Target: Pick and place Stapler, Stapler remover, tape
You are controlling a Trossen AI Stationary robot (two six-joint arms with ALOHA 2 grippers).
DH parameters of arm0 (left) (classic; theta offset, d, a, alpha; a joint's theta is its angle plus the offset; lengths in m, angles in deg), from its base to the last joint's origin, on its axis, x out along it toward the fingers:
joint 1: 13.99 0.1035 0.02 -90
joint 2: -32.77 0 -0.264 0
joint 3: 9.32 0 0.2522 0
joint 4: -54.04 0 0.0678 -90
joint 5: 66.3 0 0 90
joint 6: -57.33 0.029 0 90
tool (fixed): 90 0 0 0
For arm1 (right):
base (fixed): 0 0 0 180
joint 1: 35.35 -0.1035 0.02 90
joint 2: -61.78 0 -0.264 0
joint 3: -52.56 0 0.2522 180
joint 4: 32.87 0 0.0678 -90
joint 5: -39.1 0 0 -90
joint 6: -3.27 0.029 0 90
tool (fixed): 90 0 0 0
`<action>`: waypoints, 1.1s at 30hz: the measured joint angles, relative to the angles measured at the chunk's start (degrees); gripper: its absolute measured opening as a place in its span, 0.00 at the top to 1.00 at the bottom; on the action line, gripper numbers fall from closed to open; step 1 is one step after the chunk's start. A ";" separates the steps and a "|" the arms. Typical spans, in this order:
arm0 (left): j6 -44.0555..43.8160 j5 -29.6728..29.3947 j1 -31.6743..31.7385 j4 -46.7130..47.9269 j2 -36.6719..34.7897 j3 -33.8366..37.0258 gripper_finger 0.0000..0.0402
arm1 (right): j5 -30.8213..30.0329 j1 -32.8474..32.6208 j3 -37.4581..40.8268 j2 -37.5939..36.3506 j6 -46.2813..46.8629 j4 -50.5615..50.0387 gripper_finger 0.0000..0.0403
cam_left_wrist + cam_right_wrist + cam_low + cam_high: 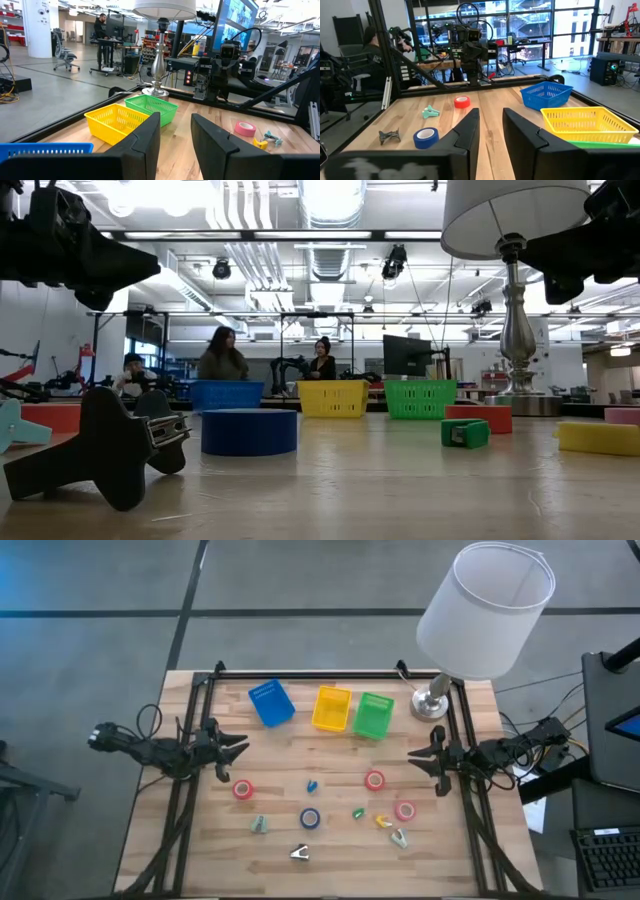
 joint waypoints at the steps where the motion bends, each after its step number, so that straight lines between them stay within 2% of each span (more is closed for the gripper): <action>1: 0.00 0.00 0.00 0.00 -0.01 0.00 0.72 | 0.00 0.00 0.02 0.00 -0.02 -0.01 0.81; 8: 0.00 0.00 0.00 0.00 0.00 0.00 0.72 | -0.01 0.00 0.00 0.00 -0.02 -0.01 0.83; 18: 0.00 0.00 0.00 0.00 -0.02 0.00 0.72 | 0.00 -0.02 0.00 0.01 0.13 0.02 0.79; 24: 0.00 0.00 0.00 0.00 -0.02 0.00 0.72 | 0.01 -0.07 -0.03 -0.04 12.20 1.20 0.78; 30: 0.00 0.00 0.00 -0.01 -0.02 0.00 0.72 | 0.01 -0.07 -0.03 -0.02 14.50 1.09 0.80; 33: 0.00 0.00 0.00 0.00 -0.02 0.00 0.72 | 0.01 -0.05 -0.03 -0.11 19.20 2.41 0.82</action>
